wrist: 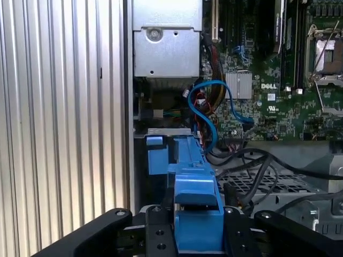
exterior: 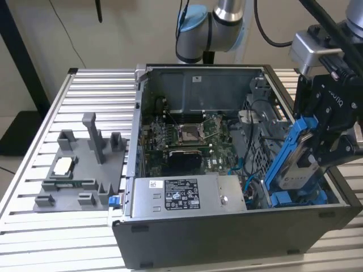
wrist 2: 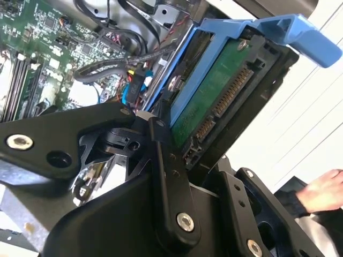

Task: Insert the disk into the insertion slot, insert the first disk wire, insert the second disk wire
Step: 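Insert the disk into the insertion slot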

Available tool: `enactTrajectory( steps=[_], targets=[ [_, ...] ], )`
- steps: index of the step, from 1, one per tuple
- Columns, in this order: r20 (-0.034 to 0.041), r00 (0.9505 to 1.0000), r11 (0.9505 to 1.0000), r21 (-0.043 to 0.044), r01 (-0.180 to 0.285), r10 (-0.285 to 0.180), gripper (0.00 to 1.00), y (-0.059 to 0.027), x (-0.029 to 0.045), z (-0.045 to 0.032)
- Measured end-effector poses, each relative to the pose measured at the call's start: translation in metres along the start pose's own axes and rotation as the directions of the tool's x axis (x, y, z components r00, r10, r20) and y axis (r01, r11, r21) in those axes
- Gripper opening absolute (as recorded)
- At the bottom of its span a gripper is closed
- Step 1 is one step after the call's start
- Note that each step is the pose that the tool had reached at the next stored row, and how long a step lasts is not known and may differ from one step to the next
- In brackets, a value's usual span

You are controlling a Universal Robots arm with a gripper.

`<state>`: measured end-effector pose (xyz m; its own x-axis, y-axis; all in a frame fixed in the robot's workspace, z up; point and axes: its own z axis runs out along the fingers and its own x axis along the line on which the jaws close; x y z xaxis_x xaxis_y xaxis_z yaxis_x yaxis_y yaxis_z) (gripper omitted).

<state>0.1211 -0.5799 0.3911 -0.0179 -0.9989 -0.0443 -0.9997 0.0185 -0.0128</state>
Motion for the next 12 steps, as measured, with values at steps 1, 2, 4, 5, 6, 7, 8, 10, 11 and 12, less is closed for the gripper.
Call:
enactTrajectory(
  steps=[1, 2, 4, 5, 6, 7, 8, 10, 11, 12],
  targets=[
    [0.0003, 1.0, 1.0, 0.0, 0.0, 0.0, 0.33, 0.0, 0.0001, 0.0019],
    [0.0006, 1.0, 1.0, -0.0001, 0.0, 0.0, 0.33, 0.0, 0.0001, 0.0036],
    [0.0013, 1.0, 1.0, 0.0, 0.0, 0.0, 0.33, 0.0001, 0.0003, 0.0073],
    [0.0018, 1.0, 1.0, 0.0, 0.0, 0.0, 0.33, 0.0001, 0.0004, 0.0091],
    [0.0022, 1.0, 1.0, -0.0001, 0.0, 0.0, 0.33, 0.0001, 0.0005, 0.0109],
    [0.0026, 1.0, 1.0, 0.0, 0.0, 0.0, 0.33, 0.0001, 0.0005, 0.0123],
    [0.0028, 1.0, 1.0, -0.0001, 0.0, 0.0, 0.33, 0.0001, 0.0005, 0.013],
    [0.0031, 1.0, 1.0, 0.0, 0.0, 0.0, 0.34, 0.0, 0.0004, 0.0136],
    [0.0029, 1.0, 1.0, -0.0001, 0.0, 0.0, 0.4, 0.0, 0.0005, 0.0136],
    [0.003, 1.0, 1.0, -0.0001, 0.0, 0.0, 0.4, 0.0001, 0.0006, 0.0137]
  ],
)
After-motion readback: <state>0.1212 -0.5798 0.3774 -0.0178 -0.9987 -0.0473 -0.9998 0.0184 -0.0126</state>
